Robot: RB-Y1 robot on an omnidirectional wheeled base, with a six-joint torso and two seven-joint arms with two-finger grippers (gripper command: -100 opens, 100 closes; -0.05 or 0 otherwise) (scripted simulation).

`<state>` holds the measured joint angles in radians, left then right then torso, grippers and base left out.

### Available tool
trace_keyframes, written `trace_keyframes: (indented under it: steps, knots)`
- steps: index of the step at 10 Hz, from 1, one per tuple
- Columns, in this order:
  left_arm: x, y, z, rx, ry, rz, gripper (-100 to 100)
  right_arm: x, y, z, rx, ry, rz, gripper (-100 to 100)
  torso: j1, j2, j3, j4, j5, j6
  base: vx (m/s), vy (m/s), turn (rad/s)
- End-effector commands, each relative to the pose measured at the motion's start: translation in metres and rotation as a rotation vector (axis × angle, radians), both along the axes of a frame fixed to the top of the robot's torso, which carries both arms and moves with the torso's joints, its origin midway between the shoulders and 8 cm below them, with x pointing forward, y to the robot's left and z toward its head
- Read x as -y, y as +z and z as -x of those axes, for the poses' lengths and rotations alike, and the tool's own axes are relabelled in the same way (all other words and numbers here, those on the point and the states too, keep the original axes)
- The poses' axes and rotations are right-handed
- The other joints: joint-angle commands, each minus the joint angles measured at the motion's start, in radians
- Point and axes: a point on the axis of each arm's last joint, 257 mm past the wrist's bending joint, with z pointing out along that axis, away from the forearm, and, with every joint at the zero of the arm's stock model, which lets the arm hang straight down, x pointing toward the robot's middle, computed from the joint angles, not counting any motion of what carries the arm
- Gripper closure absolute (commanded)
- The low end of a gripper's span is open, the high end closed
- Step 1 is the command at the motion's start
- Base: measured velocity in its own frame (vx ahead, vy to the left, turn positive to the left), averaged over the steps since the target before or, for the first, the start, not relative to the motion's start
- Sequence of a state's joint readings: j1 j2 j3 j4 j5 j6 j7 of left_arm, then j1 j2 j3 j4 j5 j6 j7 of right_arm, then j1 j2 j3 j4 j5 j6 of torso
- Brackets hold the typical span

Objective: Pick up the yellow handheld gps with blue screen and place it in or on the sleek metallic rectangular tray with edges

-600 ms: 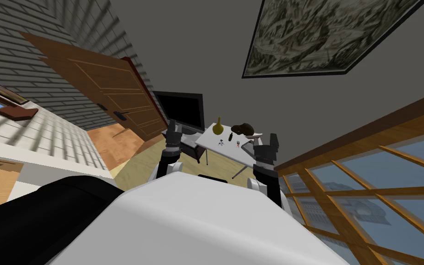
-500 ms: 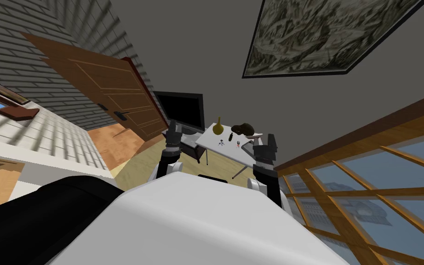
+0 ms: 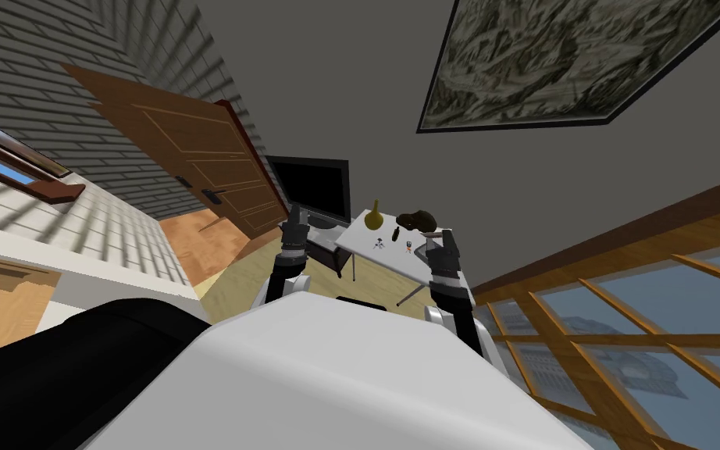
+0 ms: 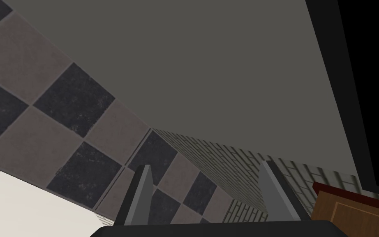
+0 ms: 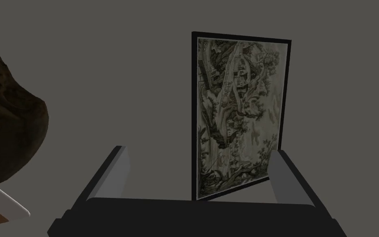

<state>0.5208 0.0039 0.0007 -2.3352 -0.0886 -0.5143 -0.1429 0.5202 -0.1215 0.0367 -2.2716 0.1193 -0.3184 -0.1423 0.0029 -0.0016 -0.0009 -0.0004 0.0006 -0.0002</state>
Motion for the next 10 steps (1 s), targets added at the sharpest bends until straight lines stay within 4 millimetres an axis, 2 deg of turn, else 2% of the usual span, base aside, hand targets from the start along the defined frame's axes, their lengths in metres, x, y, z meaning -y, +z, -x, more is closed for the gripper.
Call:
trace_keyframes:
  steps: [1, 5, 6, 9, 10]
  knots:
    - [0.000, 0.000, 0.000, 0.000, 0.000, 0.000, 0, 0.000, -0.019, -0.007, -0.048, 0.004, 0.045, -100, 0.000, 0.000, 0.000, 0.000, 0.000, 0.000, 0.024, 0.066, 0.054]
    - [0.000, 0.000, 0.000, 0.000, 0.000, 0.000, 0, 0.007, -0.066, -0.024, -0.177, -0.001, 0.160, -100, 0.003, 0.000, 0.000, 0.000, 0.001, 0.000, 0.022, 0.084, 0.071]
    - [0.000, 0.000, 0.000, 0.000, 0.000, 0.000, 0, 0.007, -0.066, -0.024, -0.177, -0.001, 0.160, -100, 0.002, -0.001, -0.001, 0.000, 0.001, 0.000, 0.028, 0.049, 0.018]
    - [0.000, 0.000, 0.000, 0.000, 0.000, 0.000, 0, 0.020, -0.106, -0.034, -0.283, -0.017, 0.252, -100, 0.001, 0.000, 0.000, 0.000, 0.000, 0.000, 0.030, 0.062, 0.075]
    - [0.000, 0.000, 0.000, 0.000, 0.000, 0.000, 0, 0.020, -0.106, -0.034, -0.283, -0.017, 0.252, -100, 0.002, -0.001, 0.000, 0.000, 0.000, 0.000, 0.018, 0.065, 0.026]
